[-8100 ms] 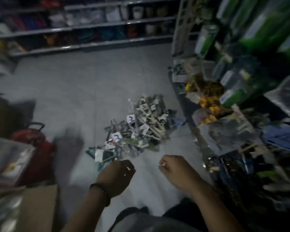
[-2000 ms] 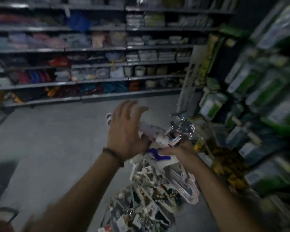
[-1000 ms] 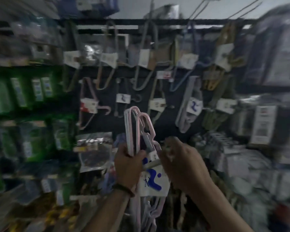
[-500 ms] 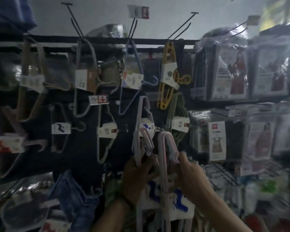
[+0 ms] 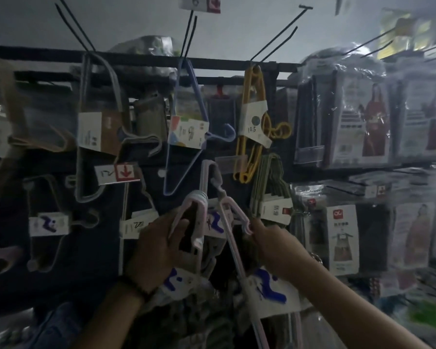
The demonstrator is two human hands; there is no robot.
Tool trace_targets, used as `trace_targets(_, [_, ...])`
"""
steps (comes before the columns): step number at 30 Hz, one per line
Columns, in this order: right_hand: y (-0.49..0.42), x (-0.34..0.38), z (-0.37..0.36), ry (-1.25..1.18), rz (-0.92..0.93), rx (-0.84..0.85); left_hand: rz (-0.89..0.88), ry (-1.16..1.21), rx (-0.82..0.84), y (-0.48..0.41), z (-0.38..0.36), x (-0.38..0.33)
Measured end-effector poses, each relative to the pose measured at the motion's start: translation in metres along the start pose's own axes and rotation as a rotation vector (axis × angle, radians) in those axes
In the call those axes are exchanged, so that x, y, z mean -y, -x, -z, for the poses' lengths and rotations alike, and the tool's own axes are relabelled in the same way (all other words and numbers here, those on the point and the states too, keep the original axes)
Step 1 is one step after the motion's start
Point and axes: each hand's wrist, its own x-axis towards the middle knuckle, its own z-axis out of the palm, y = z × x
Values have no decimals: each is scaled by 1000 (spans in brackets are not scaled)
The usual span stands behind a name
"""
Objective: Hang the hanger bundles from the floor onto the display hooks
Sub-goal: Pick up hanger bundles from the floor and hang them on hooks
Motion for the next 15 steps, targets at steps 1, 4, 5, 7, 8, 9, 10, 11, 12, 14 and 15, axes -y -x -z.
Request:
trace_targets(1, [-11, 0, -3, 17, 14, 7, -5, -26, 15, -5, 2, 3])
trace_targets(4, [-43, 2, -7, 1, 49, -74, 24, -73, 101, -16, 4, 6])
trace_targets(5, [-53, 3, -8, -14, 55, -115, 39, -94, 130, -20, 3, 6])
trace_targets(7, [-68, 6, -8, -10, 72, -188, 50, -122, 153, -26, -4, 5])
trace_targets(8, [-74, 6, -7, 2, 86, -229, 50, -128, 155, -29, -8, 6])
trace_targets(9, [-79, 5, -7, 9, 101, -277, 54, -136, 157, -31, -13, 8])
trace_targets(10, [-83, 4, -7, 9, 119, -330, 61, -146, 163, -33, -17, 12])
trace_targets(11, [-85, 2, -8, 2, 141, -379, 71, -152, 165, -34, -20, 15])
trace_targets(12, [-86, 1, -9, -8, 161, -417, 83, -153, 165, -35, -23, 19])
trace_targets(14, [-87, -1, -15, -24, 180, -460, 76, -158, 171, -36, -26, 24])
trace_targets(15, [-88, -2, -19, -25, 181, -474, 51, -168, 171, -37, -29, 25])
